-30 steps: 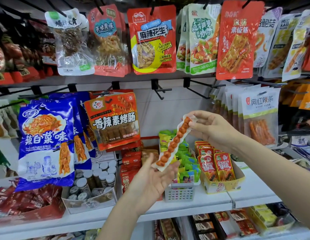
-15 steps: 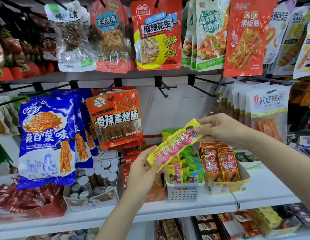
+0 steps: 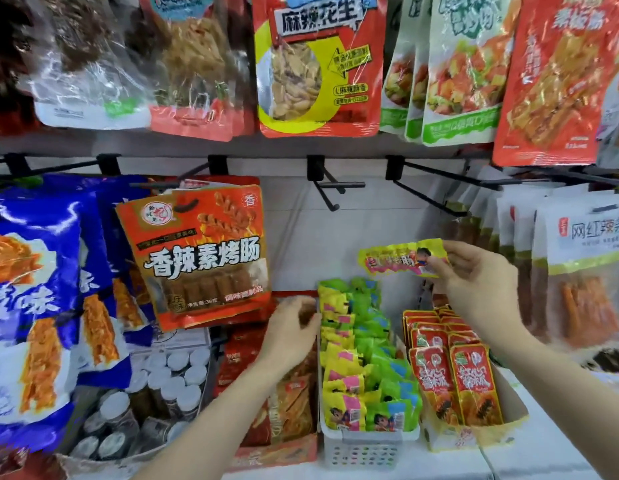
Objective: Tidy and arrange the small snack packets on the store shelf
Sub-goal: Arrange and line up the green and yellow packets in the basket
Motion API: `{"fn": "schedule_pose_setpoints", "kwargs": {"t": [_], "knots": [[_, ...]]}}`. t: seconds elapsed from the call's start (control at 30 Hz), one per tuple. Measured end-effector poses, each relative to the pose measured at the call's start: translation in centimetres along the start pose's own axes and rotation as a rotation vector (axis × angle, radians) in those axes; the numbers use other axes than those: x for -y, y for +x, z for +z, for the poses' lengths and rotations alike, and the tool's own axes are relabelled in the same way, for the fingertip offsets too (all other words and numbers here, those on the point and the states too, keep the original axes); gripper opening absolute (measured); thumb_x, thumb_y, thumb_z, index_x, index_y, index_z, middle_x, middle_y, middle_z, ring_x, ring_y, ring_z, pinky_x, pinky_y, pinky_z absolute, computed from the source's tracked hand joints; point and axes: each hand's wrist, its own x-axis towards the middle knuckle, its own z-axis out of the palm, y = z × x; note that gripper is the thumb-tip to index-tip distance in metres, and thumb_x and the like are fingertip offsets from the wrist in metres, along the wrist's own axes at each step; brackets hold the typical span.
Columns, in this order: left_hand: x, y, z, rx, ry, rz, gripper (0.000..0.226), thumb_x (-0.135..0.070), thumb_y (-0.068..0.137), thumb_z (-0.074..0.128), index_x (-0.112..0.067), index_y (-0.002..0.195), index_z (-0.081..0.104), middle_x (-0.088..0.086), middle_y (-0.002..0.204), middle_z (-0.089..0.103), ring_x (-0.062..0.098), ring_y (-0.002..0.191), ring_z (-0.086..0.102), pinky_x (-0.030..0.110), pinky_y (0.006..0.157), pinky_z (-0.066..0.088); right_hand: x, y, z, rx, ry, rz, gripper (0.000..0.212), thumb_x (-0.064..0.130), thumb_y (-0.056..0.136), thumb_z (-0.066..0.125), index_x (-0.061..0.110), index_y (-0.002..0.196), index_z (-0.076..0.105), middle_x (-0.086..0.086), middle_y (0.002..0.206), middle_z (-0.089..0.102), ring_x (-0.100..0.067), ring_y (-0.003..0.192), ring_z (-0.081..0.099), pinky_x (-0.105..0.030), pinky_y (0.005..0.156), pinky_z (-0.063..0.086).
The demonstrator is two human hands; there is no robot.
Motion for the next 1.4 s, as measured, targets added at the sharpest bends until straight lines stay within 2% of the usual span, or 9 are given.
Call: {"fn": "schedule_pose_setpoints", "kwargs": {"t": [0.2, 0.47, 0.6, 0.73, 0.83, 1.0, 1.13, 1.23, 1.4], "knots": [[-0.4, 4.9, 3.5, 0.231, 0.258, 0.202, 0.063, -0.048, 0.095, 0.055, -0.009, 0.143, 0.044, 0.009, 0.147, 0.046, 0.023, 0.139, 0.037, 0.023, 0.114, 0.020, -2.4, 1.4, 1.4, -0.022, 0.016, 0.032, 0.016, 0.018, 0.087, 0.073, 0.021, 0.103, 0.073, 0.005, 0.089, 0.076, -0.008, 0.087, 0.072, -0.044, 0.086, 0.058], [1.0, 5.9, 4.7, 0.424, 0.460, 0.066, 0.076, -0.068, 0.094, 0.036, -0.019, 0.152, 0.033, 0.003, 0.159, 0.029, 0.019, 0.148, 0.020, 0.047, 0.122, 0.005, -4.1, 2.0, 3.0, 0.099, 0.038, 0.062, 0.023, 0.017, 0.086, 0.074, 0.040, 0.084, 0.072, 0.009, 0.086, 0.076, -0.008, 0.089, 0.072, -0.042, 0.088, 0.057], [1.5, 4.2, 4.6, 0.442, 0.332, 0.055, 0.069, -0.064, 0.095, 0.041, -0.016, 0.145, 0.045, 0.000, 0.150, 0.034, 0.021, 0.142, 0.032, 0.037, 0.119, 0.022, -3.2, 2.3, 4.2, 0.183, -0.059, -0.070, 0.034, 0.010, 0.087, 0.071, 0.044, 0.082, 0.071, 0.020, 0.081, 0.074, -0.002, 0.084, 0.072, -0.027, 0.080, 0.058], [1.7, 3.3, 4.6, 0.440, 0.308, 0.074, 0.066, -0.061, 0.095, 0.044, -0.014, 0.141, 0.049, 0.002, 0.147, 0.036, 0.022, 0.139, 0.032, 0.035, 0.116, 0.027, -1.4, 2.9, 6.3, 0.311, -0.338, -0.244, 0.015, 0.015, 0.086, 0.072, 0.027, 0.094, 0.076, 0.004, 0.079, 0.076, -0.013, 0.080, 0.073, -0.036, 0.078, 0.057], [1.8, 3.0, 4.5, 0.410, 0.278, 0.051, 0.065, -0.061, 0.094, 0.048, -0.015, 0.139, 0.050, 0.004, 0.143, 0.039, 0.022, 0.137, 0.034, 0.032, 0.116, 0.028, -0.2, 3.7, 8.5, 0.432, -0.516, -0.284, 0.016, 0.018, 0.089, 0.069, 0.023, 0.102, 0.076, -0.004, 0.091, 0.076, -0.029, 0.093, 0.068, -0.032, 0.083, 0.049], [2.3, 2.6, 4.7, 0.293, 0.165, 0.057, 0.057, -0.054, 0.090, 0.060, -0.021, 0.135, 0.055, -0.001, 0.137, 0.050, 0.017, 0.133, 0.041, 0.028, 0.113, 0.031, 0.3, 5.7, 12.5, 0.597, -0.659, -0.259, 0.008, 0.013, 0.087, 0.065, 0.012, 0.089, 0.072, -0.012, 0.085, 0.071, -0.034, 0.081, 0.057, -0.029, 0.075, 0.046], [2.1, 2.4, 4.9, 0.181, 0.099, 0.091, 0.058, -0.048, 0.085, 0.070, -0.022, 0.135, 0.057, -0.004, 0.131, 0.055, 0.014, 0.124, 0.048, 0.023, 0.105, 0.037, -0.6, 6.1, 15.0, 0.680, -0.717, -0.157, 0.025, 0.018, 0.087, 0.066, 0.019, 0.111, 0.071, -0.013, 0.109, 0.069, -0.031, 0.100, 0.062, -0.026, 0.083, 0.046], [2.2, 2.1, 5.0, 0.138, 0.070, 0.046, 0.060, -0.047, 0.082, 0.074, -0.018, 0.132, 0.060, 0.000, 0.125, 0.056, 0.017, 0.118, 0.051, 0.024, 0.099, 0.041, -2.2, 5.3, 15.9, 0.736, -0.748, -0.107, 0.021, 0.017, 0.084, 0.070, 0.014, 0.104, 0.074, -0.016, 0.106, 0.070, -0.027, 0.083, 0.057, -0.023, 0.078, 0.044], [2.3, 2.1, 4.9, 0.164, 0.073, 0.003, 0.051, -0.052, 0.081, 0.072, -0.019, 0.120, 0.065, -0.004, 0.113, 0.050, 0.017, 0.113, 0.050, 0.028, 0.098, 0.043, -2.8, 5.3, 15.4, 0.622, -0.683, -0.012, 0.026, 0.026, 0.071, 0.084, 0.021, 0.095, 0.077, -0.007, 0.097, 0.073, -0.023, 0.094, 0.066, -0.032, 0.083, 0.053]]}}
